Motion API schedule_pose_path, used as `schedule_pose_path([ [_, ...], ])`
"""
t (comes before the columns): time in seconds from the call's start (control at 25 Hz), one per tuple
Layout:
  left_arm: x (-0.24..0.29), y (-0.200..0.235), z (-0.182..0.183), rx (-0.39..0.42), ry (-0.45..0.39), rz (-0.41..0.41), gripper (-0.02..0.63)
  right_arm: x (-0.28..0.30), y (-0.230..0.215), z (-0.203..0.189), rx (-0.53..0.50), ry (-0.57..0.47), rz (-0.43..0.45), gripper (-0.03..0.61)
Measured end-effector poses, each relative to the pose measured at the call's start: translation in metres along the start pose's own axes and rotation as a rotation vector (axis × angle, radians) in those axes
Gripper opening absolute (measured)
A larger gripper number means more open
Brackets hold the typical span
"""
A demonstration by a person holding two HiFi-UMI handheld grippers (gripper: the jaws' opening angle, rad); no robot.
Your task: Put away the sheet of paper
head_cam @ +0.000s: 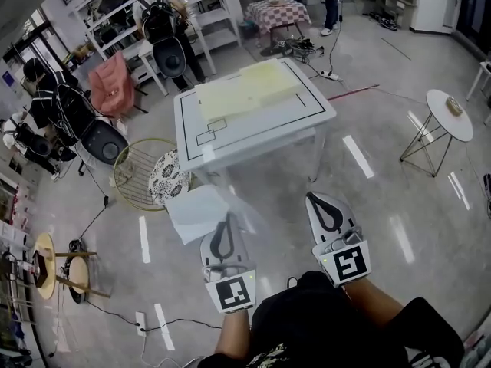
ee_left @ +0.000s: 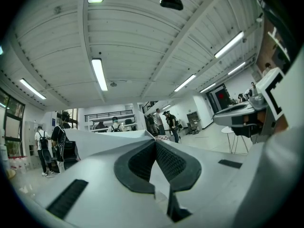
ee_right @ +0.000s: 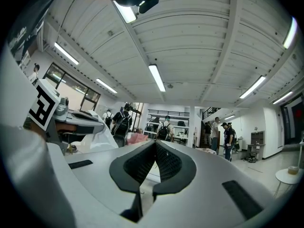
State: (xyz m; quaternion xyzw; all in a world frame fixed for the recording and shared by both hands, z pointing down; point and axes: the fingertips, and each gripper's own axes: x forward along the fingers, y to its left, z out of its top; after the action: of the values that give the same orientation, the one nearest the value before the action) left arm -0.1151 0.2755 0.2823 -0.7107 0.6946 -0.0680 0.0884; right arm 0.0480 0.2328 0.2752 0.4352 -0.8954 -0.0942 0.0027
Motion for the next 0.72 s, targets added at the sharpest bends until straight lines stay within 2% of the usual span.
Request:
schedule_pose_path([
  [0.36,-0.003,0.004,-0.004,0.0,0.004,0.003,0.003,-0.002,0.005,-0.005,-0.004,0.015,-0.006,-0.002],
  [0.72,0.01,0.002,0.0,0.006,-0.012,-0.004,0.002,0.004,-0.009,-0.008,-0.01,0.015,-0.024,-0.002],
])
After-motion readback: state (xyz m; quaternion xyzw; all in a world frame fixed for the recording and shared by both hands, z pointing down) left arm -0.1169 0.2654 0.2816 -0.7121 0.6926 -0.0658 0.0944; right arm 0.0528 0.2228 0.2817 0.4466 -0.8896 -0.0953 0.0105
